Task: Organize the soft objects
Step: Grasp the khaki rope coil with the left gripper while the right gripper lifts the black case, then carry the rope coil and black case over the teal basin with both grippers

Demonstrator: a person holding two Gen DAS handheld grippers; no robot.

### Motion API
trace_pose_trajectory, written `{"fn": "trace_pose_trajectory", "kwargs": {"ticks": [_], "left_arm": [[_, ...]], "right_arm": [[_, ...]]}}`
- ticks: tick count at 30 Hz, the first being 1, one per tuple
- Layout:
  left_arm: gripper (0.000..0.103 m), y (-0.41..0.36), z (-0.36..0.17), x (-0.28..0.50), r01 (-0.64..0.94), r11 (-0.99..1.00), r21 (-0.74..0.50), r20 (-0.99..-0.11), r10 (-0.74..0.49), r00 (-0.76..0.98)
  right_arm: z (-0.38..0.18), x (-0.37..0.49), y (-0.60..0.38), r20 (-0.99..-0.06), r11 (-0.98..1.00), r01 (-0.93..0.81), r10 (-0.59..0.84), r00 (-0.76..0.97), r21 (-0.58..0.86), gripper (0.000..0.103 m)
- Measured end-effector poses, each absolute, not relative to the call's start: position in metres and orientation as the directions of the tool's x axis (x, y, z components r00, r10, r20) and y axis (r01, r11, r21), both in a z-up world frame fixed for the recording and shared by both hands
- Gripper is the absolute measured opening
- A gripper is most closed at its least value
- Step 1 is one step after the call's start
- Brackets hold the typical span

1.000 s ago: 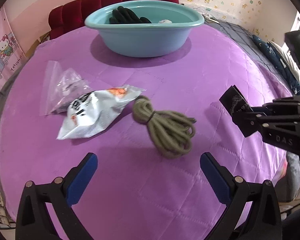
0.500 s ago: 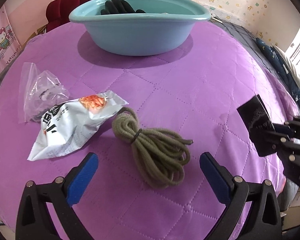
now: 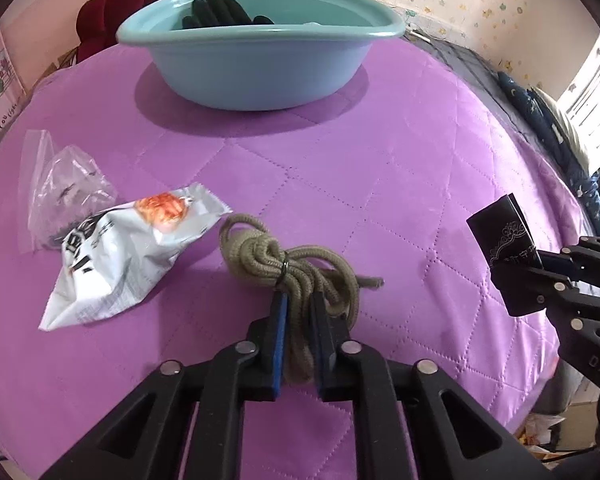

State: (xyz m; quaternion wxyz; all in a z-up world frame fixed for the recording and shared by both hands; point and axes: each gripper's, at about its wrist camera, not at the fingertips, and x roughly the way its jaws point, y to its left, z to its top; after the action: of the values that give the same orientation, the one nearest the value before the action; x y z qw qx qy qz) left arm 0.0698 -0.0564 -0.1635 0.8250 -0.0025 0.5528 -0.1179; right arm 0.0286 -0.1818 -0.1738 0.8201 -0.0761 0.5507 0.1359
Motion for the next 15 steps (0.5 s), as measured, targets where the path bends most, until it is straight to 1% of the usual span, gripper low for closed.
{"fn": "trace_pose_trajectory", "kwargs": {"ticks": [5,15], "left_arm": [[0.009,-0.052,-0.151,0.058,0.209,0.967,-0.145,-0.903,-0.216,0.371],[0.009,-0.037,-0.130,0.039,0.229,0.965,-0.126,-0.894,-0.211,0.396]], "right_arm": [[-0.168,0.024,-0.184,-0.920,0.955,-0.296,0.138,0.367,0.025,0.015],[-0.156,0.015,-0.182,-0.909,0.959,-0.281,0.147,0.390,0.034,0.015]]}}
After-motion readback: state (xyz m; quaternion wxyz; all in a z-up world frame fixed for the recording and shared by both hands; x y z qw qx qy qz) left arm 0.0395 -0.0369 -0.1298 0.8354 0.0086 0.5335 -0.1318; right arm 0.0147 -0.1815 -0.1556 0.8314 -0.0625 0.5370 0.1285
